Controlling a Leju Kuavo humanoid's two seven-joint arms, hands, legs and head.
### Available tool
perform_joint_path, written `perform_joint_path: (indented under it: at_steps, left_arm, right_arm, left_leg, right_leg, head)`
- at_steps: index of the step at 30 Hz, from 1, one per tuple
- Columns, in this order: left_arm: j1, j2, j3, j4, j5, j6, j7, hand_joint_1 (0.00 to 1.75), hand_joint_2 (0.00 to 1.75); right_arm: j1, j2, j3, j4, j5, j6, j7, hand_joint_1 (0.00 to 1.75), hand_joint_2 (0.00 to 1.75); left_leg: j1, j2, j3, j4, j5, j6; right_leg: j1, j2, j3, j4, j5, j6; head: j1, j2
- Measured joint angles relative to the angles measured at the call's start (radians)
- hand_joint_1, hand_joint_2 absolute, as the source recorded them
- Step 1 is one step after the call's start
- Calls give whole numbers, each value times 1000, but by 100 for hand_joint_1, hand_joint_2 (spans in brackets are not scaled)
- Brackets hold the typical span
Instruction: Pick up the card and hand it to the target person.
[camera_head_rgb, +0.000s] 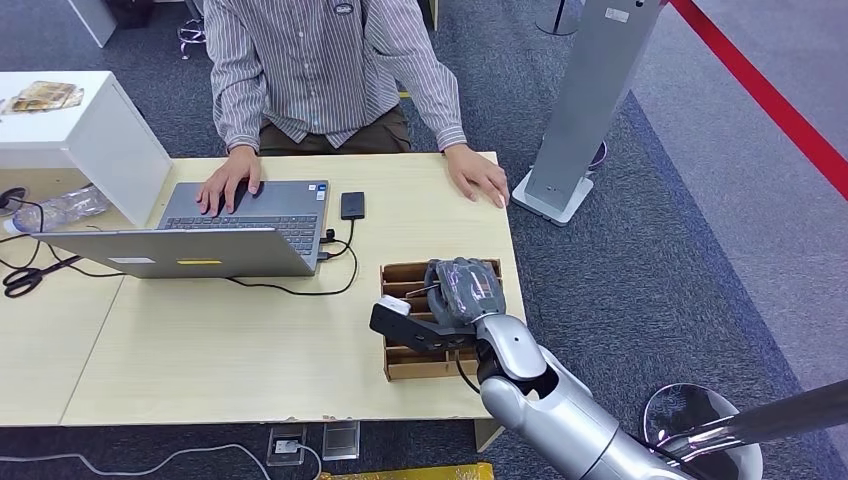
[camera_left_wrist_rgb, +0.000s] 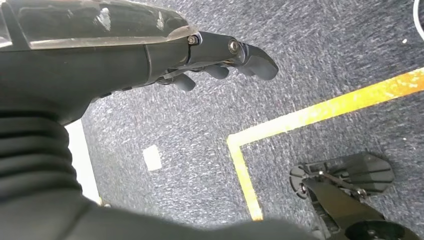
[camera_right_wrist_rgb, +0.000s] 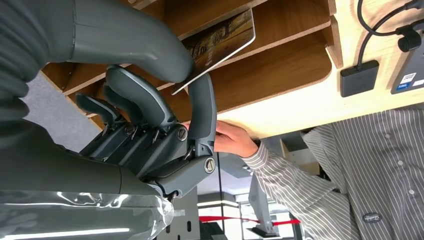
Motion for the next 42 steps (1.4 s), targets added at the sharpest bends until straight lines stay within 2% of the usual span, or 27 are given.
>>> perform_joint_path:
  at_steps: [10, 26, 34, 42]
  left_arm:
    - [3, 0, 0, 0, 1, 13, 4, 0, 175]
    - [11, 5, 0, 0, 20, 23, 10, 0, 175]
    - [10, 4, 0, 0, 9, 20, 8, 0, 175]
    - [-5, 3, -3, 0, -16, 10, 24, 0, 175]
  right_arm:
    - [-18, -14, -30, -52, -98, 26, 4, 175, 175]
    - [-92, -118, -110, -321, -127, 50, 127, 175, 175]
    - [-121, -127, -129, -355, -135, -50, 72, 175, 175]
    - [-183, -102, -132, -226, -41, -191, 33, 175, 175]
  left_leg:
    - [0, 0, 0, 0, 0, 0]
    - [0, 0, 0, 0, 0, 0]
    - [0, 0, 0, 0, 0, 0]
    - [0, 0, -1, 0, 0, 0]
  right_leg:
    - [0, 0, 0, 0, 0, 0]
    - [0, 0, 0, 0, 0, 0]
    - [0, 0, 0, 0, 0, 0]
    - [0, 0, 0, 0, 0, 0]
  head:
    - [0, 0]
    - [0, 0]
    - [-1, 0]
    - [0, 0]
